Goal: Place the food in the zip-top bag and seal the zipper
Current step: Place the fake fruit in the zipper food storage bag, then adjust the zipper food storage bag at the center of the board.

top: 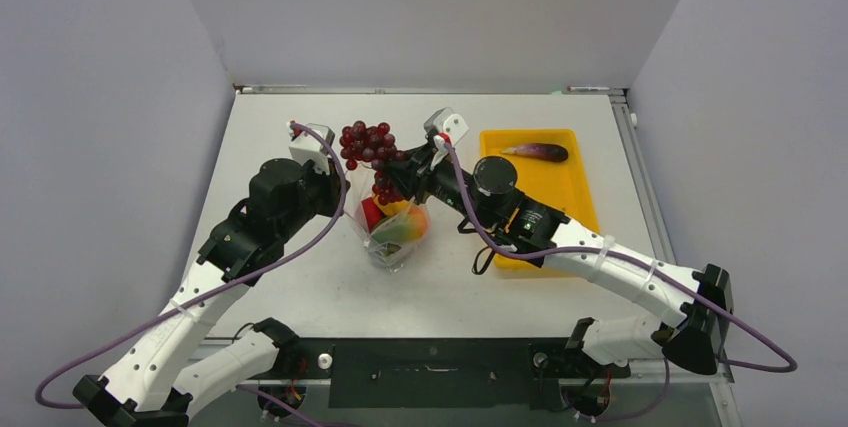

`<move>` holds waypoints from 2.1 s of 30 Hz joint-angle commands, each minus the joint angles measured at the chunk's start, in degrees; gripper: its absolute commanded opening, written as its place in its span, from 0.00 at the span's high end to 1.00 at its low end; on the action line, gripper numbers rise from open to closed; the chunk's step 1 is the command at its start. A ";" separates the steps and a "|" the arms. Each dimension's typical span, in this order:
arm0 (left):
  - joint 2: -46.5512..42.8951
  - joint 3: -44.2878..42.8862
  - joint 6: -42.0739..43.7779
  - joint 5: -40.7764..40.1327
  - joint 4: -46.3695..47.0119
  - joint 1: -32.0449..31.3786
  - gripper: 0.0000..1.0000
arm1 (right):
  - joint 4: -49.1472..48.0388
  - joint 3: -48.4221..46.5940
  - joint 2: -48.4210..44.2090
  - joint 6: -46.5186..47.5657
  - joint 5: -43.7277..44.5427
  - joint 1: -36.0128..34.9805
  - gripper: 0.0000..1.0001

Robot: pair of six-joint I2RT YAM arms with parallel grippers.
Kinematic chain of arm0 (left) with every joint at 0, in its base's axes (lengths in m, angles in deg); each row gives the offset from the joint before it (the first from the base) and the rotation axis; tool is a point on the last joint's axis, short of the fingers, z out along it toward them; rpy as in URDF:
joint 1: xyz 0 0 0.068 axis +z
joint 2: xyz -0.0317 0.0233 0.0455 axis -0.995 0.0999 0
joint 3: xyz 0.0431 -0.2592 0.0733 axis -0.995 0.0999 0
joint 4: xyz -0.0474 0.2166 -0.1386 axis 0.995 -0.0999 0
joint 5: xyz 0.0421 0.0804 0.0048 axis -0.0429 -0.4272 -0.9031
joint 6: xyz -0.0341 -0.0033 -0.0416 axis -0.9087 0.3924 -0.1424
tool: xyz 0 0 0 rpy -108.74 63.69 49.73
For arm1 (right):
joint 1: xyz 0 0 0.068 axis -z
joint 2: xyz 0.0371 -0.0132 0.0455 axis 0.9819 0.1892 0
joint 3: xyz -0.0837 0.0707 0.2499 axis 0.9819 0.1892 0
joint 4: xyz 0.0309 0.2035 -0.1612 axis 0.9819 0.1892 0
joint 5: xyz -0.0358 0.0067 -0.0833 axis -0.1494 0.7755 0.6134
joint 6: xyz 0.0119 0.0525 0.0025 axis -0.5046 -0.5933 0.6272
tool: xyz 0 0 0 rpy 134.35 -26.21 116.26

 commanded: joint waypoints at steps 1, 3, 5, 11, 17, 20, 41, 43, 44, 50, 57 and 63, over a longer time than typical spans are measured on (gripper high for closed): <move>-0.36 -0.24 0.15 0.42 2.53 0.52 1.00 | -7.52 1.28 0.60 1.27 3.76 -1.18 0.95; -0.34 -0.32 0.12 0.34 2.49 0.60 1.00 | -7.52 1.97 0.79 1.85 5.48 -1.71 0.95; -0.43 -0.24 0.17 0.28 2.55 0.61 1.00 | -7.72 2.99 0.71 2.55 6.54 -2.44 0.95; -0.34 -0.18 0.04 0.29 2.61 0.69 1.00 | -6.88 5.07 1.29 4.68 9.66 -4.00 0.95; 0.08 -0.23 -0.05 0.31 2.58 0.83 1.00 | -4.87 6.09 0.42 7.23 10.88 -5.40 0.95; 0.17 -0.18 -0.05 0.28 2.64 0.87 1.00 | -3.28 7.07 -0.41 8.21 11.04 -5.77 0.95; 0.49 -0.15 -0.23 0.44 2.72 1.22 1.00 | 5.85 7.16 -1.34 8.79 13.58 -7.62 0.41; 0.49 -0.07 -0.23 0.42 2.72 1.27 1.00 | 5.69 6.53 -1.47 8.81 14.01 -7.87 0.36; 0.52 -0.14 -0.23 0.45 2.67 1.23 1.00 | 5.46 6.17 -1.62 8.80 14.23 -7.99 0.35; 0.53 -0.14 -0.23 0.52 2.72 1.22 1.00 | 4.47 4.53 -2.98 8.10 15.35 -8.42 0.33; 0.54 -0.09 -0.23 0.60 2.69 1.22 1.00 | 7.82 1.69 -3.59 4.10 19.62 -8.44 0.39; 0.54 -0.21 -0.23 0.67 2.58 1.23 1.00 | 18.13 -2.00 -2.29 -3.83 28.36 -8.45 0.52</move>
